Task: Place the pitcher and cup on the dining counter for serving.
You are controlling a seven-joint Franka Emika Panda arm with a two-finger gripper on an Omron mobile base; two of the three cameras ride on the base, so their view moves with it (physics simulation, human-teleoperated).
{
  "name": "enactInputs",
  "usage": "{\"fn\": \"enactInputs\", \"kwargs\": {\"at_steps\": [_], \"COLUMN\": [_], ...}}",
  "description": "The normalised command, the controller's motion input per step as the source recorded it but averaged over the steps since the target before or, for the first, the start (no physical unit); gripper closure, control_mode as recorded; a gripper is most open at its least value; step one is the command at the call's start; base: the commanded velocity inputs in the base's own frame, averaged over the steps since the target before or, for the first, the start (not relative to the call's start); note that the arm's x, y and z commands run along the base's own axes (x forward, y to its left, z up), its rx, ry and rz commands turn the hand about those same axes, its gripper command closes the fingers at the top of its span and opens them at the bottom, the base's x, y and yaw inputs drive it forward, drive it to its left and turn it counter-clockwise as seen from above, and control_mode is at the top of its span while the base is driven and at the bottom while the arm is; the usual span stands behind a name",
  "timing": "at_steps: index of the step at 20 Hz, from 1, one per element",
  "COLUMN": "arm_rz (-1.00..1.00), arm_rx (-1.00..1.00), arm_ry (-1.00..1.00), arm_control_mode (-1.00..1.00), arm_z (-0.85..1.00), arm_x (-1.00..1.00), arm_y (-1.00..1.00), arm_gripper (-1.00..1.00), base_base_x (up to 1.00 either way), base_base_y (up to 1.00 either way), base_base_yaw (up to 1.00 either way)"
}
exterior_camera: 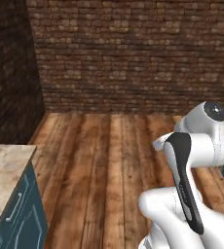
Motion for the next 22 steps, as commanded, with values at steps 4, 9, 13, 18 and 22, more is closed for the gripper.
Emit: {"fn": "enactInputs", "kwargs": {"at_steps": [4,9,13,18,22], "arm_rz": [0.0,0.0,0.0,0.0,0.0], "arm_rx": [0.0,0.0,0.0,0.0,0.0], "arm_ry": [0.0,0.0,0.0,0.0,0.0], "arm_control_mode": [1.0,1.0,1.0,1.0,1.0], "arm_z": [0.0,0.0,0.0,0.0,0.0], "arm_x": [0.0,0.0,0.0,0.0,0.0], "arm_y": [0.0,0.0,0.0,0.0,0.0], "arm_gripper": [-1.0,-1.0,-1.0,-1.0,-1.0], "base_base_x": [0.21,0.2,0.28,0.6,0.86], "base_base_y": [-0.08,-0.09,-0.05,0.0,0.0], "base_base_yaw": [0.94,0.95,0.91,0.79,0.55]}}
